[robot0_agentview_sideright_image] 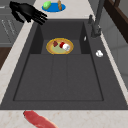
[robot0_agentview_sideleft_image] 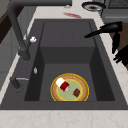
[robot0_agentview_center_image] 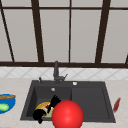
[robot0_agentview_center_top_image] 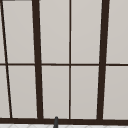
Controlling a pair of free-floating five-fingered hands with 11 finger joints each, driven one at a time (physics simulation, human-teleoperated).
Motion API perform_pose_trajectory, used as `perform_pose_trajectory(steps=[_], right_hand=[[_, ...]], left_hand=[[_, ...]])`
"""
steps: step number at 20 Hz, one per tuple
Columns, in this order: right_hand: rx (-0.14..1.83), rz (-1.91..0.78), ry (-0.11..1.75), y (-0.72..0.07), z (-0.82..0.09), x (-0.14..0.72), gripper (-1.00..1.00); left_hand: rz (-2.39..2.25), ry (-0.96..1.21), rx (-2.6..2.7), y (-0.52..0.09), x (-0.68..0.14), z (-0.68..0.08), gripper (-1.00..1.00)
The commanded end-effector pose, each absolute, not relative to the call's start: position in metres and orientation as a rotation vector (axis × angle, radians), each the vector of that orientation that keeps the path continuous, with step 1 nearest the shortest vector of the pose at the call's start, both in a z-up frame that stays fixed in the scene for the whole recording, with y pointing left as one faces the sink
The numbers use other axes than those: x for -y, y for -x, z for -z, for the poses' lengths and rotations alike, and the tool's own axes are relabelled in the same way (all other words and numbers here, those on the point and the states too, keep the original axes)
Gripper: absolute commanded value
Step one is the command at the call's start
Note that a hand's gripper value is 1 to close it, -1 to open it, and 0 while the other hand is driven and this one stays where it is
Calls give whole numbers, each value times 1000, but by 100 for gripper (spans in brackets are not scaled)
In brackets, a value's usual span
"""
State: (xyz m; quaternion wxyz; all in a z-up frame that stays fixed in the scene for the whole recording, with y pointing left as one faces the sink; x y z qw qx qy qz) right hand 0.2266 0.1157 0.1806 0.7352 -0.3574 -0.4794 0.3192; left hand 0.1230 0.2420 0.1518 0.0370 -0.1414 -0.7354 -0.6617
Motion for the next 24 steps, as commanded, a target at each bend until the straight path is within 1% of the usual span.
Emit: perform_pose_trajectory(steps=[1,2,4,5,10,24], right_hand=[[1060,-712,777,-227,-181,-112,-100],[1048,-708,807,-228,-180,-113,-100],[1030,-704,792,-238,-186,-101,-100],[1026,-719,812,-239,-194,-92,-100],[1017,-774,799,-235,-206,-69,-100],[1004,-848,890,-215,-260,-28,-100]], left_hand=[[2031,434,2257,-123,-242,-152,0],[2031,434,2257,-123,-242,-152,0],[2031,434,2257,-123,-242,-152,0],[2031,434,2257,-123,-242,-152,0],[2031,434,2257,-123,-242,-152,0],[2031,434,2257,-123,-242,-152,0]])
